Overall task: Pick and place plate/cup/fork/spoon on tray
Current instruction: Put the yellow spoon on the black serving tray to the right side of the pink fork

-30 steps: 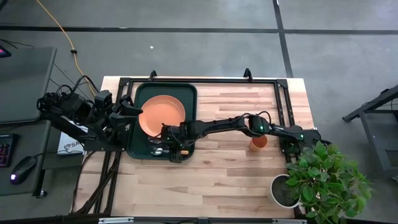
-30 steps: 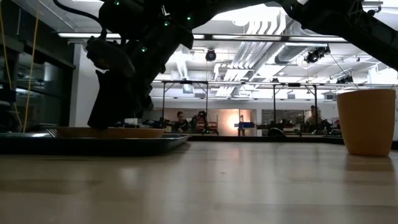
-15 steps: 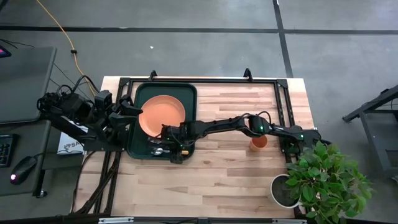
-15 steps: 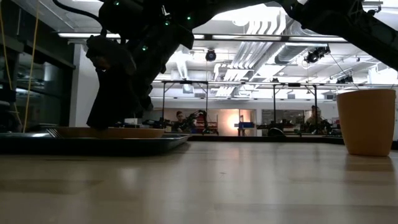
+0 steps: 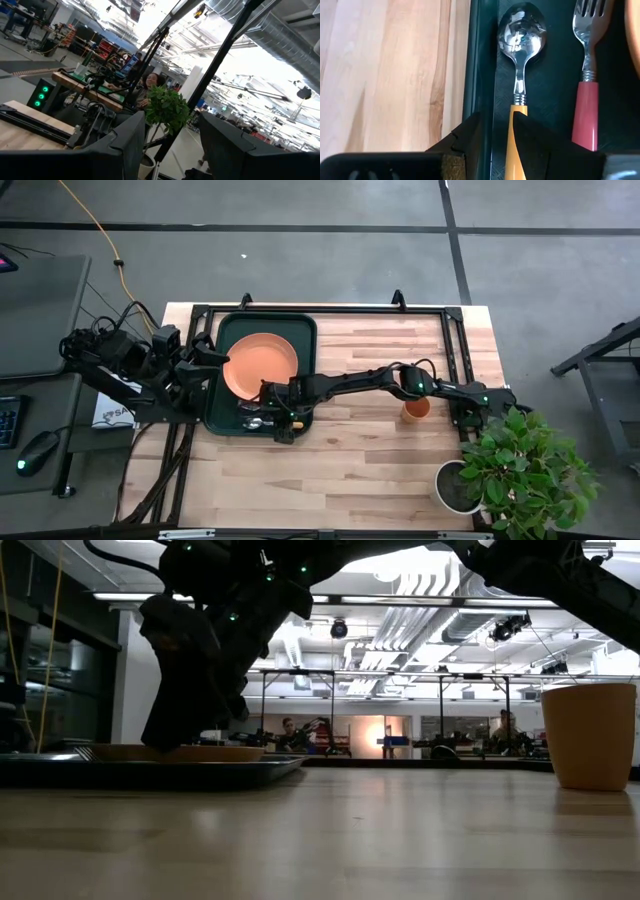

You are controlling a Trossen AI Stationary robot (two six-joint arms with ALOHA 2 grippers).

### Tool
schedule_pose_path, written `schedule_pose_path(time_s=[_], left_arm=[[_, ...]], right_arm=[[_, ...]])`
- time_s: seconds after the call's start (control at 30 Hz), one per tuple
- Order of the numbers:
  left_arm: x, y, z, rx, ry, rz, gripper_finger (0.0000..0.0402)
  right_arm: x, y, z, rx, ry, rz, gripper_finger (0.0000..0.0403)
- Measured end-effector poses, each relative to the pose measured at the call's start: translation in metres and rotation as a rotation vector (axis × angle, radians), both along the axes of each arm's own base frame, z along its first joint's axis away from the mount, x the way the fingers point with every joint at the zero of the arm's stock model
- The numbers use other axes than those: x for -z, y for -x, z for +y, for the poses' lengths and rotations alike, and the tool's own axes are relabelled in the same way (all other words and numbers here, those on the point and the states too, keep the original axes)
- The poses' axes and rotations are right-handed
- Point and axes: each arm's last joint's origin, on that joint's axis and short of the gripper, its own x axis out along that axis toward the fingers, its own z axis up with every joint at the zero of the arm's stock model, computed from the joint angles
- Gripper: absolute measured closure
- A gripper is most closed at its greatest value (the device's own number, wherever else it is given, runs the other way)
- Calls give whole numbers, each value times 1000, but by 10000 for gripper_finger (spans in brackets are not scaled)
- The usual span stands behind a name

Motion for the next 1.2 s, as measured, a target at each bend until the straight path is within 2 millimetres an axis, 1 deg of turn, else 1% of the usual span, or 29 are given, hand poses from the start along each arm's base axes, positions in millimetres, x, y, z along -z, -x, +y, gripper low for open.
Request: schedule_pose_path(time_s=[0.37, 0.77, 0.93, 1.07, 1.2], left_arm=[[0, 0, 0, 0, 0, 0, 229], [0, 0, 0, 0, 0, 0, 229], [0, 0, 0, 2, 7, -1, 229], [0, 0, 0, 2, 7, -1, 229], [0, 0, 0, 2, 7, -1, 229]], right_arm=[[0, -1, 1, 19, -14, -2, 295], [0, 0, 7, 5, -17, 1, 295], [2, 7, 8, -8, -30, 85, 295], [4, 16, 14, -33, -15, 164, 295], [-1, 23, 29, -100, 14, 187, 295]])
